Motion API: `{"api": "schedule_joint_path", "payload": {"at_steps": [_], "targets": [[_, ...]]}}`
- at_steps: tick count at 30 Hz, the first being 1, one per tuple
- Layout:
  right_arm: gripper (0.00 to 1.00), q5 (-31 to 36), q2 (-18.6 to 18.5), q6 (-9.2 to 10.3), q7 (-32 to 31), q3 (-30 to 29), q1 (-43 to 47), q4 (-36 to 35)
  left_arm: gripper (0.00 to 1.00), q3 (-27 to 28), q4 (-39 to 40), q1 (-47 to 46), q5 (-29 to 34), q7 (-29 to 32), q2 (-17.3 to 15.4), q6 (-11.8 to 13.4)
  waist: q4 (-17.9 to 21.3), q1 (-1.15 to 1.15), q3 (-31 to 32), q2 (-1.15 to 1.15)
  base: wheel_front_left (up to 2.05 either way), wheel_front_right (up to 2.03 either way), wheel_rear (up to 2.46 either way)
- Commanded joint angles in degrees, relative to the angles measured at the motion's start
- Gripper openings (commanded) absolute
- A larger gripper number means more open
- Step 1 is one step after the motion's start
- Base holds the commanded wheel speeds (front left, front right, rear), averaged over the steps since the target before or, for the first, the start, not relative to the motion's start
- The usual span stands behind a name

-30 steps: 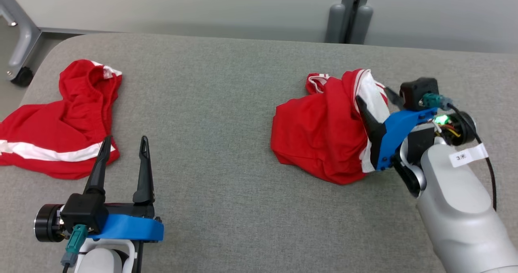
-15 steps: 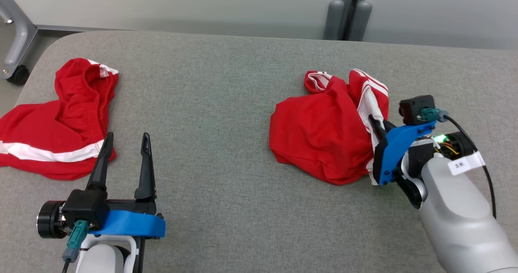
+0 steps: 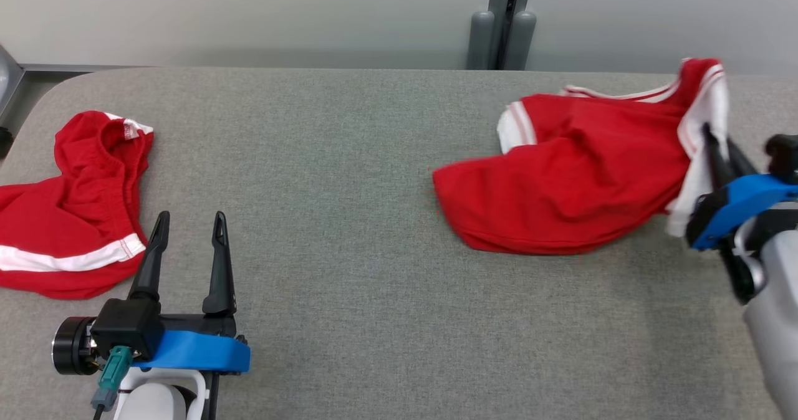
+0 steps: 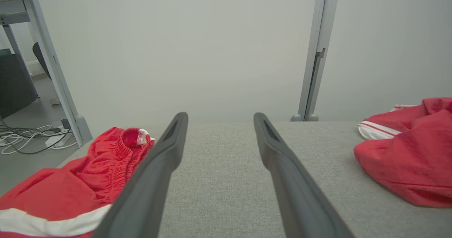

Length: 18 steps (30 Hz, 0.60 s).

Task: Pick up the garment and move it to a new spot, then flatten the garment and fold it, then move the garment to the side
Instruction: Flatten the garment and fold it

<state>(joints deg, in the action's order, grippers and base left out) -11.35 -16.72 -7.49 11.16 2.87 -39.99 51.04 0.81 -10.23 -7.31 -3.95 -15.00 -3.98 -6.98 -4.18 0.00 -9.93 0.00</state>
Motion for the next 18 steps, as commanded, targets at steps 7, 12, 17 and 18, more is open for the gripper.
{"api": "schedule_joint_path", "payload": {"at_steps": [7,12,17,18], "targets": [[0.0,2.58,-3.92,-0.01,3.04,-6.21,-1.38,-4.04,1.0,-0.33,0.13,0.27,0.08,-0.27,0.09,-0.31,0.61,0.0,0.73,0.0,0.0,0.0,0.0],[0.0,3.98,-0.39,-0.01,3.41,-5.06,-1.97,-9.96,1.0,-0.27,0.06,0.54,-0.31,-0.27,0.3,-0.38,0.37,0.0,1.19,0.0,0.0,0.0,0.0],[0.0,3.48,4.66,-0.01,2.87,1.06,-0.99,-15.73,1.0,-0.09,0.03,-0.15,-0.66,-0.27,0.5,-0.42,-0.78,0.0,1.28,0.0,0.0,0.0,0.0],[0.0,3.26,5.71,-0.01,2.66,2.78,-0.73,-16.87,1.0,-0.07,0.01,-0.29,-0.74,-0.27,0.53,-0.44,-1.09,0.0,1.29,0.0,0.0,0.0,0.0]]}}
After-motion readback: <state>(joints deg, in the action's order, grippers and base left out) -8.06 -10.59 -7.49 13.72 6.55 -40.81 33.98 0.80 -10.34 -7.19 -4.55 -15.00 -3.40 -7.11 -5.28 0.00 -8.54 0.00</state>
